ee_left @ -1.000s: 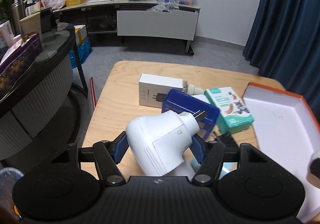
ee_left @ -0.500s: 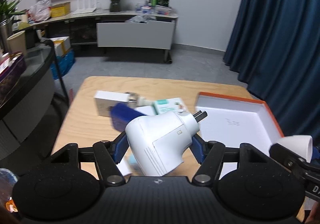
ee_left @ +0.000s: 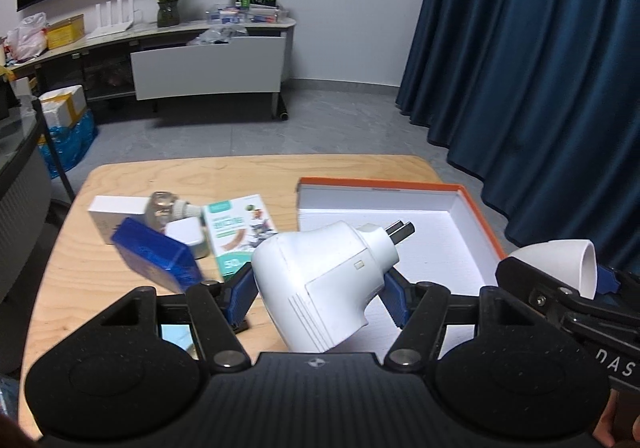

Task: Organize rigid objects
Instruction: 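Carry both white devices into the orange-rimmed white box and open both grippers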

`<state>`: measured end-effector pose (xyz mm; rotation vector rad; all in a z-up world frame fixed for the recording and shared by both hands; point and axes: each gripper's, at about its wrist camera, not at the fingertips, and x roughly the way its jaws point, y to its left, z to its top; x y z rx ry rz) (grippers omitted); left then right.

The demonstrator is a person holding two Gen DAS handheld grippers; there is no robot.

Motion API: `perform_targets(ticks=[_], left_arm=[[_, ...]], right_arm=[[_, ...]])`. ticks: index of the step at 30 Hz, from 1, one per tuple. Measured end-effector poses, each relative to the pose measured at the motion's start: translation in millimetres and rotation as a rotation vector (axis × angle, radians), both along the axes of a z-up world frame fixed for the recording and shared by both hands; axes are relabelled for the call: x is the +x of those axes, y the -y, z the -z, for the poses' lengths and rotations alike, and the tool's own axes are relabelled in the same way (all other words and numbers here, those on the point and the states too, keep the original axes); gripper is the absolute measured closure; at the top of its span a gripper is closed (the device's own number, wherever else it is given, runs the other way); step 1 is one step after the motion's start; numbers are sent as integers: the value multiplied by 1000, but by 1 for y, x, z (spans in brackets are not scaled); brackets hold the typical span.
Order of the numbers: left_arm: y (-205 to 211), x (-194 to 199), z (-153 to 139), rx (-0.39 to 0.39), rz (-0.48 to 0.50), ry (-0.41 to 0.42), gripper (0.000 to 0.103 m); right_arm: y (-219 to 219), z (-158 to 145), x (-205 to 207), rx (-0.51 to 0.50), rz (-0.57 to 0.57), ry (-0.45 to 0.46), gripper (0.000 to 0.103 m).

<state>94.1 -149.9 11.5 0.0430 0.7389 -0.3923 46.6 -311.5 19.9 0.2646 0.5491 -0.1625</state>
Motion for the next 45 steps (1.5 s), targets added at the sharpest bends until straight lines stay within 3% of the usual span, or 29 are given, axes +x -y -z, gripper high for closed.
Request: perform_targets(ticks=[24,45], left_arm=[[54,45,14,-16,18,-41,38],[88,81,43,16,40,-87,38]], right_arm=[[55,25,65,-38,10,-59,4],[74,54,117,-55,0,-120,4]])
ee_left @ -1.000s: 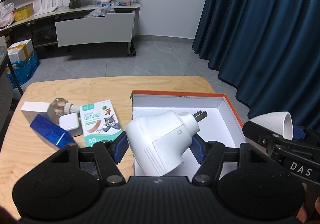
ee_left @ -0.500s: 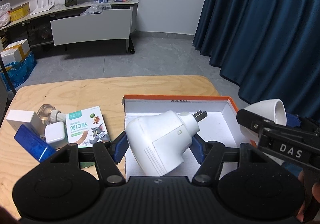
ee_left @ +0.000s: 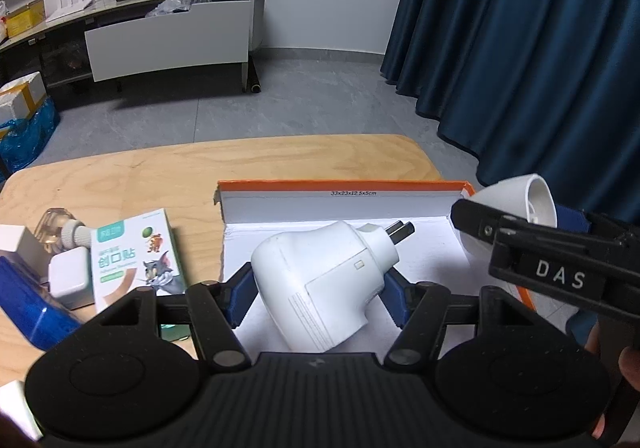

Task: Organize rigid objects
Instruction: 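Carry both white devices into the orange-rimmed white box and open both grippers, then move the left gripper to the blue plastic box while right approaches the toothpick jar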

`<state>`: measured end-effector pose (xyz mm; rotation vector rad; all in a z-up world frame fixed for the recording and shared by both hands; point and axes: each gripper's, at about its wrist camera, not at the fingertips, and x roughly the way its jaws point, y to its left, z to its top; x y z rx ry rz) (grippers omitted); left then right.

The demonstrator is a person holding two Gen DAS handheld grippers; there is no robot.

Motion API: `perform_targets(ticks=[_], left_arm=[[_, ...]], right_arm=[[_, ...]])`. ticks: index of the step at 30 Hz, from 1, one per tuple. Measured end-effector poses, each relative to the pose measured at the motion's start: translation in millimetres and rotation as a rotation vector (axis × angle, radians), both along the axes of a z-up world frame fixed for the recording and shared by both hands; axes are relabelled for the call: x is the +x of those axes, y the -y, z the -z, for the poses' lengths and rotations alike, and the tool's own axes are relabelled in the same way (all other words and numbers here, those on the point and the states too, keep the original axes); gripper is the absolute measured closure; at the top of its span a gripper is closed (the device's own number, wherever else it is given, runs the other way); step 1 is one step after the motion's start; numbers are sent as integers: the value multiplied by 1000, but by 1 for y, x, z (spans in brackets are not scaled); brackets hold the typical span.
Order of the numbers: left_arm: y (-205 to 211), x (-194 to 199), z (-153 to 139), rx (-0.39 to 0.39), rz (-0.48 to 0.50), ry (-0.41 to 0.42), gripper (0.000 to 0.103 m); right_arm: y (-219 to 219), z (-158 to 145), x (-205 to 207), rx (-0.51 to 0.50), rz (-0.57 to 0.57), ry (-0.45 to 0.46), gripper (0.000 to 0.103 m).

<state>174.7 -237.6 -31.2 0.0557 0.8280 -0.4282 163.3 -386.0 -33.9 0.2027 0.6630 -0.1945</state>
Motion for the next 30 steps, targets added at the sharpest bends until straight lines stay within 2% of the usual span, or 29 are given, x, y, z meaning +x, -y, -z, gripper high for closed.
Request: perform_targets(ticks=[11,16,21,24,30], left_arm=[[15,12,11,-5,13,-6,38],[23,16,13,-45,42,-32,37],[20,6,4,-59,56,4,18],[14,0,-5,-49,39,9,12],[-9,-17,-21,0,-1,18,9]], right_arm=[[0,6,10,-5,18,-9,4],[0,4,6,-18,26,27,3],[6,-4,0,-4,44,70,3],[6,-11,-6,8,42,90,3],[-6,-25,-26,6,35,104,3]])
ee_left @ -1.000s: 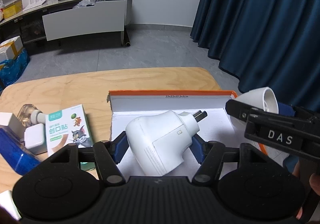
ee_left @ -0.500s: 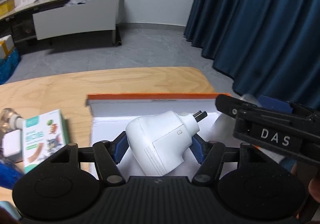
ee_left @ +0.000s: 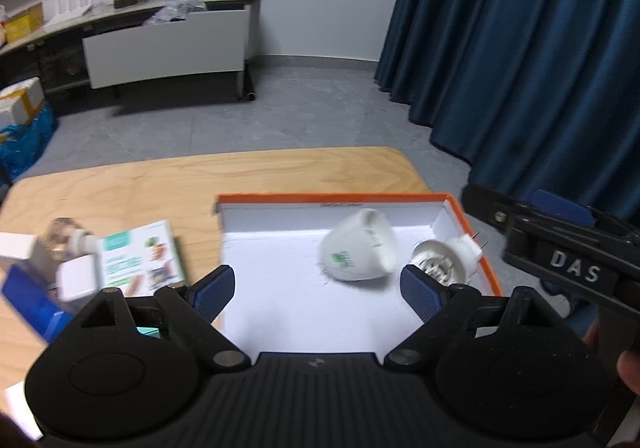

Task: Organize rigid objects
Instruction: 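Move the left gripper to the blue plastic box while right approaches the toothpick jar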

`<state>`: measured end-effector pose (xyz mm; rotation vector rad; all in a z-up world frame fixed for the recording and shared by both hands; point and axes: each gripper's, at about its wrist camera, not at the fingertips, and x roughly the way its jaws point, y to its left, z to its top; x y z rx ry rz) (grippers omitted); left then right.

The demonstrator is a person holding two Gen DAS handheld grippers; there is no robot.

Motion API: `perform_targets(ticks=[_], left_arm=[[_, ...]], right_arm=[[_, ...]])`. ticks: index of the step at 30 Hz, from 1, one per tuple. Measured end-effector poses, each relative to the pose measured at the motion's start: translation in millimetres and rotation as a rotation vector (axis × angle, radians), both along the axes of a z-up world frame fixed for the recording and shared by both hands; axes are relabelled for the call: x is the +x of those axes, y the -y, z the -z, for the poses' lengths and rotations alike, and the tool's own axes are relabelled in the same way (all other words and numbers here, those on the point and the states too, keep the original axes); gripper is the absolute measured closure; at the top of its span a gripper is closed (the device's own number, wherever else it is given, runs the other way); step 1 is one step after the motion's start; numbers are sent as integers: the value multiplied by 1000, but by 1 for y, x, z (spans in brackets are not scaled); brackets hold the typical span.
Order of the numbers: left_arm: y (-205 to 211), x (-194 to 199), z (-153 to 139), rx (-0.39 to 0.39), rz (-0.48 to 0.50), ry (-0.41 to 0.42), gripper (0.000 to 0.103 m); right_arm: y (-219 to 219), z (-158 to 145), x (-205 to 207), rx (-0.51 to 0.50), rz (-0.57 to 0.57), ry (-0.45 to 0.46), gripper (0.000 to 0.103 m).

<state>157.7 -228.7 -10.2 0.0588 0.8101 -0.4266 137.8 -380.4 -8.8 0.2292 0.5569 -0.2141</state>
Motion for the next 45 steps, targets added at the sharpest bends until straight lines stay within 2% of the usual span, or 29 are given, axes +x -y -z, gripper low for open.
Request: perform_targets(ticks=[3,7,15,23,35,45], left_arm=[[-15,-9,-7,34,-28,8,8],[-33,-15,-16,40,-66,11,6],[-61,-34,-25,26,-95,23,6],[-97,-47,-27,15,-128,37,6],[-163,-53,-19,13,-219,29,6],[-207,-49,-2,8,-301,-5,6]], right_arm=[[-10,-10,-10,1,-7,-5,3],[-25,-22,-24,-18,-11,-1,2],[-51,-32,-46,-14,-30,-7,2],[-85,-34,-50,2,-80,-16,2],[-139,-21,-46,15,-181,-62,2],[-163,-1,-45,38,-237,-108,2]])
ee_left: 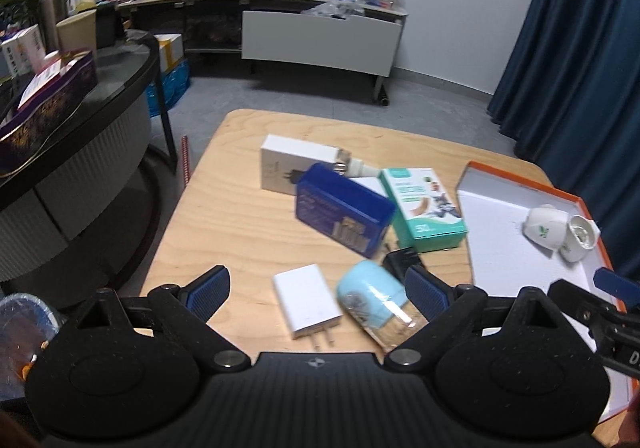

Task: Organize rigid objects
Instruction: 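Move the left gripper to the blue plastic box while right approaches the toothpick jar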

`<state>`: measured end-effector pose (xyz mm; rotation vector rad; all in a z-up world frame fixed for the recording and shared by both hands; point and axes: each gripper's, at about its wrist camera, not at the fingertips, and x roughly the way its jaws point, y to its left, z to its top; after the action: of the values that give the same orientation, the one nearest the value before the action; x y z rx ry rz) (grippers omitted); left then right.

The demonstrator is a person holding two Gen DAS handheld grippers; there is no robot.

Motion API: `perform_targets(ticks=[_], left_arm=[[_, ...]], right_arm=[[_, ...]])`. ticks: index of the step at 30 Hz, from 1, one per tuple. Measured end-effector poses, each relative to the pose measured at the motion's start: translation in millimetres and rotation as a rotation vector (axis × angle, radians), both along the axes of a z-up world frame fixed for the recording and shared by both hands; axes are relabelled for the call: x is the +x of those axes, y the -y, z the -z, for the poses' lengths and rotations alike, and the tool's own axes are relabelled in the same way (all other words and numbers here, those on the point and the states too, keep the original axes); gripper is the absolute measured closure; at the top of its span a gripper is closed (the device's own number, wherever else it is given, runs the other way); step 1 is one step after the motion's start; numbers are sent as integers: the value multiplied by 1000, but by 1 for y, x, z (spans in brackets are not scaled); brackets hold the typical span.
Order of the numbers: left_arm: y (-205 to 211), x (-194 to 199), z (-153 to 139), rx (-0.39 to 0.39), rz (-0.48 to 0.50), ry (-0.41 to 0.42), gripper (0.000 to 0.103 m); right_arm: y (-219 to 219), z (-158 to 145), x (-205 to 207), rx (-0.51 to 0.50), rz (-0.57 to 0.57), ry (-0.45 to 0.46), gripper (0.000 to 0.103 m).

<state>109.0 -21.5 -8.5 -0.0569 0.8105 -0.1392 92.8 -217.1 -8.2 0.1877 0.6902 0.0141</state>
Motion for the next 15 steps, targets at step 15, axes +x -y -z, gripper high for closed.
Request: perform_targets(ticks=[15], left_arm=[[-7,22,23,5,28,-15,2]], right_arm=[[-22,17,4,33,-71,-43,2]])
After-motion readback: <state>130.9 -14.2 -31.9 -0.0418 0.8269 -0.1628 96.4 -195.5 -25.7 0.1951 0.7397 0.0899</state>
